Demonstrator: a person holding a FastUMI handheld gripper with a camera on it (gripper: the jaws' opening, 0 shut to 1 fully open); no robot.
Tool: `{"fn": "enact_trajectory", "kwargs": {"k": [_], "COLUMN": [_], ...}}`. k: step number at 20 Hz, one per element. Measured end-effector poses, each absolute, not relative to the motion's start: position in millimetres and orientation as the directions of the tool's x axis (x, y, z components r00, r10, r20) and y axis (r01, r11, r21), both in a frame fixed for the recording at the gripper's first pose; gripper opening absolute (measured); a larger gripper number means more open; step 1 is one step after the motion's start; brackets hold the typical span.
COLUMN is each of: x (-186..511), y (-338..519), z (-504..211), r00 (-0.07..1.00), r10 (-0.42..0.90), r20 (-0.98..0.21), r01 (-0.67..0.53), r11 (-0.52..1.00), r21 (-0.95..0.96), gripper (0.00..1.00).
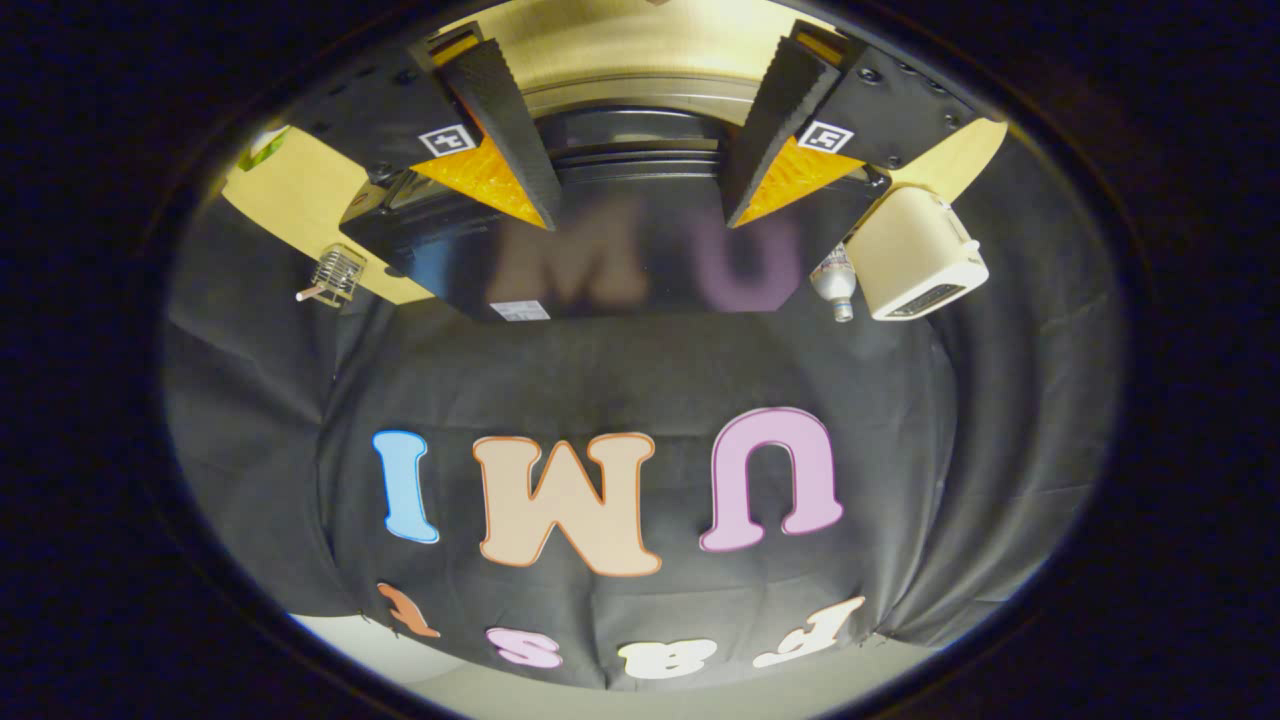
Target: Open the toaster oven, put the food inside, and close the toaster oven door.
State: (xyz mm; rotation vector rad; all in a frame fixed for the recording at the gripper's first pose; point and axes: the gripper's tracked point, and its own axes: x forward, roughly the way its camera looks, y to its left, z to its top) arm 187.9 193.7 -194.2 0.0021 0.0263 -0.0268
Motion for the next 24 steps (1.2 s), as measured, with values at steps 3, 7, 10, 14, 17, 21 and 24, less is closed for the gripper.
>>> {"fn": "enact_trajectory", "kwargs": {"k": [3, 7, 10, 14, 17, 21, 24], "x": [178.0, 170.4, 157.5, 137.8, 121.1, 94.3, 76.7], "y": [190.1, 185.9, 185.7, 183.7, 182.9, 179.0, 175.2], "z": [-195.5, -198.4, -201.6, -209.6, -218.5, -240.4, -272.4], "r00": [1.0, 0.999, 0.998, 0.999, 0.997, 0.983, 0.959], "r10": [-0.014, -0.031, -0.043, -0.052, -0.062, -0.08, -0.098], "r20": [0.017, 0.037, 0.037, 0.009, -0.047, -0.165, -0.267], "r01": [0.014, 0.031, 0.043, 0.052, 0.062, 0.083, 0.1], "r11": [1.0, 1.0, 0.999, 0.999, 0.998, 0.997, 0.995], "r21": [0.008, 0.004, 0.01, 0.017, 0.01, 0.01, -0.004], "gripper": [1.0, 1.0, 0.98, 0.98, 0.98, 0.97, 0.95]}}
